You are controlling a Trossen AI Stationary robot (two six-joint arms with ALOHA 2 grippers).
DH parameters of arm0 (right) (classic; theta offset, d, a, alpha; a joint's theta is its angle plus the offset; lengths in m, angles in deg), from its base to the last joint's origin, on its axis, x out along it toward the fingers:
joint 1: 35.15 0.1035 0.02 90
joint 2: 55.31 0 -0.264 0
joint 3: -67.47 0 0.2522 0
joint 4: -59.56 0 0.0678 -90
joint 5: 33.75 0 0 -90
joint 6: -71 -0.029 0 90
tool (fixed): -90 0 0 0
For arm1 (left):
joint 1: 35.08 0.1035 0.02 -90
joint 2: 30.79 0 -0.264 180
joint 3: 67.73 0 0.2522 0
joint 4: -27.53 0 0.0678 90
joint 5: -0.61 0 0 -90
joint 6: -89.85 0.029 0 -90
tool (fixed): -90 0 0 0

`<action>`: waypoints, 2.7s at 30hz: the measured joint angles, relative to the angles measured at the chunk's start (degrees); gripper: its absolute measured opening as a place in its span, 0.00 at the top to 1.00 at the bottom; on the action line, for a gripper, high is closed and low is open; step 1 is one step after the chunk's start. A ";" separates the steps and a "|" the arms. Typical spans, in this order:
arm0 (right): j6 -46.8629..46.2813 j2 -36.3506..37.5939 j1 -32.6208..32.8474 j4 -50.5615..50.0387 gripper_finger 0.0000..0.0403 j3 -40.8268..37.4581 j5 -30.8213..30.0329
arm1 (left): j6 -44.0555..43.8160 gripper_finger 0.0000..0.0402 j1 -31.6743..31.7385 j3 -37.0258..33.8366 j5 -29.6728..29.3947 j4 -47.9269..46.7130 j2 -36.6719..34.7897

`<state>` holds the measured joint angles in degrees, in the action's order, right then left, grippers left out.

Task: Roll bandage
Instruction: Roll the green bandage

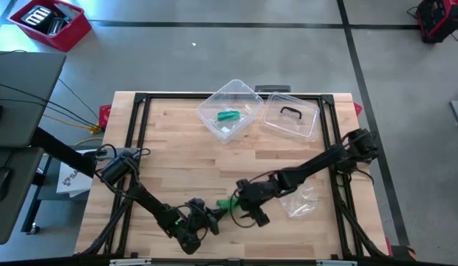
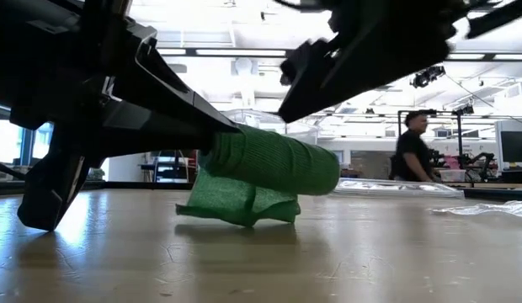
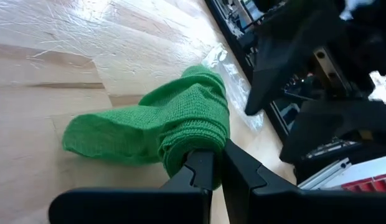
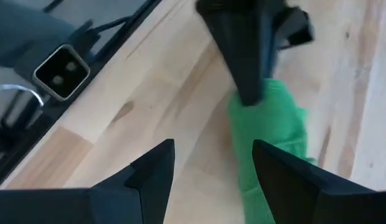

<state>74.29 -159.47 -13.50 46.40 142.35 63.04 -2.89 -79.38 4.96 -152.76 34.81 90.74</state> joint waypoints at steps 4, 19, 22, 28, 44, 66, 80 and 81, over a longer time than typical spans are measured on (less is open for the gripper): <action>1.26 0.00 1.77 0.03 0.47 0.00 -6.93 | 2.62 0.98 -0.02 0.02 0.82 0.09 0.06; 2.21 -0.44 -3.68 2.27 0.47 0.02 6.63 | 29.06 0.98 0.09 0.92 7.20 3.82 0.44; 2.78 -0.44 -4.05 2.16 0.45 0.02 7.43 | 30.60 0.98 0.35 0.92 7.18 3.77 0.44; 2.42 -2.08 -4.03 2.36 0.34 0.02 6.75 | 31.61 0.98 1.12 1.01 9.17 3.76 0.31; -0.48 -10.66 -3.16 6.55 0.29 -0.02 12.41 | 39.51 0.98 0.64 1.13 6.64 4.29 0.20; 2.67 -8.16 -7.86 -3.88 0.88 0.09 -0.28 | 34.42 0.72 -0.20 1.13 8.59 -6.73 -2.39; 9.16 -9.19 -15.04 0.22 0.85 -0.01 -10.72 | 27.10 0.68 0.06 1.16 0.73 -35.07 -17.53; 9.57 -9.81 -15.06 1.37 0.83 0.04 -10.71 | 26.41 0.68 0.09 1.16 -1.16 -35.79 -17.98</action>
<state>83.86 -169.28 -28.56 47.76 142.39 52.33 23.52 -79.29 6.12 -153.92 -0.98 72.77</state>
